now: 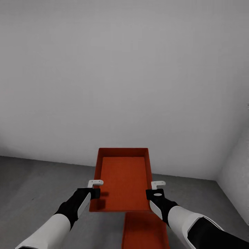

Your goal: Move the two storage containers from the living room to the garage. In the garage, place one container on the floor and stack the other container on top of it (either order is fine).

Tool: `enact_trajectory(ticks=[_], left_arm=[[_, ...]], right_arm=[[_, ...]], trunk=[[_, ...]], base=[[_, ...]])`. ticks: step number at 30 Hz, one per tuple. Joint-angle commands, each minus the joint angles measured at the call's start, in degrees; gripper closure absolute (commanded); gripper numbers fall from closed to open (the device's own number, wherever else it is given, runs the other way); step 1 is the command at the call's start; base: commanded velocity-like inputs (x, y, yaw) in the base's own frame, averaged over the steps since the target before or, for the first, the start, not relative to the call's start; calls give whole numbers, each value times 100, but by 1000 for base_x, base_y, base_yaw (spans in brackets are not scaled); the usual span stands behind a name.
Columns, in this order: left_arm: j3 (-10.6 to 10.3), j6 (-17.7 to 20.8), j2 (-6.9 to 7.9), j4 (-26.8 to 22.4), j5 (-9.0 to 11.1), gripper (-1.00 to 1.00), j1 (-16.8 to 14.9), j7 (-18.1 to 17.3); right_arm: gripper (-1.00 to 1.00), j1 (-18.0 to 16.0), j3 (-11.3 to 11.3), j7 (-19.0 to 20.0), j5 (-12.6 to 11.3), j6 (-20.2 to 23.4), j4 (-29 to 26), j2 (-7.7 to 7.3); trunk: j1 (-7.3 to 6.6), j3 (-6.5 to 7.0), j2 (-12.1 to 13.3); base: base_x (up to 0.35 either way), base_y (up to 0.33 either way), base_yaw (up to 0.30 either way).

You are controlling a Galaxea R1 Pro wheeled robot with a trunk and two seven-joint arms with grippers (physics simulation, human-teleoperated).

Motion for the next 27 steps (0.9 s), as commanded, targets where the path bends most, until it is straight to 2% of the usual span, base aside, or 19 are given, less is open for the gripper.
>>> enact_trajectory(ticks=[1,8,18,27], left_arm=[[1,-247,-45,-20,-143,100,-4,78],[-5,-248,-45,-29,-148,100,-5,78],[-8,-247,-45,-31,-147,100,-5,78],[-8,-247,-45,-37,-151,100,-4,78]], right_arm=[[100,-5,74,-578,-153,-9,25,5],[100,-4,74,-578,-153,-9,26,5],[100,-4,71,-578,-153,-16,26,7],[100,-4,74,-578,-153,-8,27,14]], trunk=[[3,-10,-8],[3,-10,-8],[3,-10,-8],[3,-10,-8]], base=[[181,27,-251],[72,5,-227],[2,0,-49],[0,0,-227]])
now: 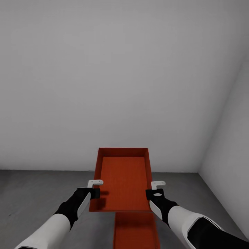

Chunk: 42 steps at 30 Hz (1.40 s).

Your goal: Move the two storage containers from the living room to the garage. In the garage, place one container on the floor and stack the other container on top of it (either order is fine).

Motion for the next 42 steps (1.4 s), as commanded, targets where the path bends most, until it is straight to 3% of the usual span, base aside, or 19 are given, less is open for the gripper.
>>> enact_trajectory(ticks=[1,7,22,42], left_arm=[[6,-268,-58,-22,-163,100,-4,78],[6,-268,-58,-27,-162,100,-4,80],[24,-268,-58,-43,-146,100,-7,83],[23,-276,-58,-41,-138,100,-7,78]], right_arm=[[100,-4,81,-573,-151,-9,27,5],[100,-2,81,-573,-151,-9,24,5],[100,-4,81,-573,-151,-9,25,5],[100,-6,81,-573,-151,-9,23,5]], trunk=[[1,-10,-8],[1,-10,-8],[1,-10,-8],[1,-10,-8]], base=[[0,0,-242],[0,0,-191],[0,-3,-9],[0,-156,0]])
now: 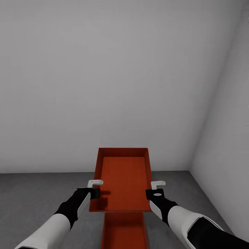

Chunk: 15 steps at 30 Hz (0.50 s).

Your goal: Move the two storage containers from the living room to the garage. In the garage, place one container on the floor and stack the other container on top of it (either order is fine).

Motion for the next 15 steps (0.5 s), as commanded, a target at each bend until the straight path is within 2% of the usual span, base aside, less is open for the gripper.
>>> enact_trajectory(ticks=[1,15], left_arm=[[20,-262,-59,-51,-156,100,-7,77],[17,-263,-59,-51,-156,100,-4,77]], right_arm=[[100,-3,65,-567,-145,-9,26,4],[100,-2,65,-561,-145,-9,24,4]], trunk=[[1,-10,-8],[1,-10,-8]], base=[[0,-5,0],[0,-1,0]])
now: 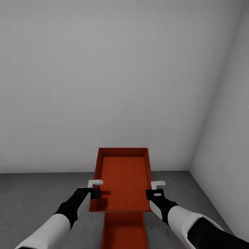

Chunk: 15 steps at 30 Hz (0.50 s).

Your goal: Move the two storage containers from the living room to the garage. In the garage, place one container on the floor and stack the other container on top of it (either order is fine).

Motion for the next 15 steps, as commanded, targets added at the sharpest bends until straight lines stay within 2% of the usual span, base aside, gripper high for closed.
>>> enact_trajectory(ticks=[1,15], left_arm=[[17,-272,-59,-40,-149,100,-6,77],[18,-272,-59,-40,-149,100,-7,77]], right_arm=[[100,0,70,-562,-146,-9,25,4],[100,0,70,-563,-154,-9,25,-5]], trunk=[[1,-10,-8],[1,-10,-8]], base=[[0,0,0],[0,0,0]])
